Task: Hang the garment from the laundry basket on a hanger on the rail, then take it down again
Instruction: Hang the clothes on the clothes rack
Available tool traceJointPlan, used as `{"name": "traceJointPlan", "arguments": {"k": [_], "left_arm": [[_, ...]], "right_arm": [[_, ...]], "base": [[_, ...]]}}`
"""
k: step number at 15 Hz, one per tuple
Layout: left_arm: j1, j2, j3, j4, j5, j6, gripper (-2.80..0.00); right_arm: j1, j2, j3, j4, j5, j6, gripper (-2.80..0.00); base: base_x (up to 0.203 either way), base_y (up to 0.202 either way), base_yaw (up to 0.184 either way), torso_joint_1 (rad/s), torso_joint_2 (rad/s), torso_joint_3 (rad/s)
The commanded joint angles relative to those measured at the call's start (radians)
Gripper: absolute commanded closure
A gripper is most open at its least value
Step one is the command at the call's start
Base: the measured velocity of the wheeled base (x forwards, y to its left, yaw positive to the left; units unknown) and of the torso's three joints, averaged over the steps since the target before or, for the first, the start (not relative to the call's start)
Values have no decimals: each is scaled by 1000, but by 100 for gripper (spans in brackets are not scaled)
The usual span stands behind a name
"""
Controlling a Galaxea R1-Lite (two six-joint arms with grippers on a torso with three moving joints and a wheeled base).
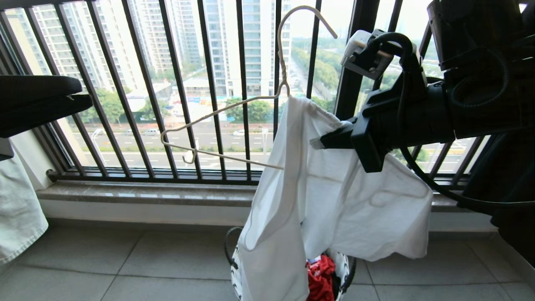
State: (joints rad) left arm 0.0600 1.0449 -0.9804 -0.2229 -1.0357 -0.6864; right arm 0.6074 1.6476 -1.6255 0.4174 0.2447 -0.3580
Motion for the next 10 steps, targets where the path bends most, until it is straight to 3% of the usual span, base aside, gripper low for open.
{"name": "traceJointPlan", "arguments": {"k": [1, 3, 4, 5, 7, 8, 10], "left_arm": [[-54, 2, -103, 250, -17, 22, 0], [-154, 65, -139, 400, 13, 121, 0], [-221, 97, -146, 440, 84, 156, 0], [-311, 128, -148, 467, 205, 186, 0], [-511, 207, -132, 496, 527, 228, 0], [-581, 268, -120, 503, 636, 242, 0], [-625, 357, -67, 465, 698, 256, 0]], "right_arm": [[-2, -12, 6, -12, -51, 75, 0], [-2, -36, 44, -78, -85, 149, 0], [-1, -51, 73, -118, -98, 160, 0], [-1, -64, 107, -155, -117, 169, 0], [-1, -95, 189, -218, -149, 196, 0], [-1, -112, 240, -247, -156, 207, 0], [-1, -137, 338, -347, -161, 216, 0]], "base": [[0, 0, 0, 0, 0, 0], [0, 0, 0, 0, 0, 0], [0, 0, 0, 0, 0, 0], [0, 0, 0, 0, 0, 0], [0, 0, 0, 0, 0, 0], [0, 0, 0, 0, 0, 0], [0, 0, 0, 0, 0, 0]]}}
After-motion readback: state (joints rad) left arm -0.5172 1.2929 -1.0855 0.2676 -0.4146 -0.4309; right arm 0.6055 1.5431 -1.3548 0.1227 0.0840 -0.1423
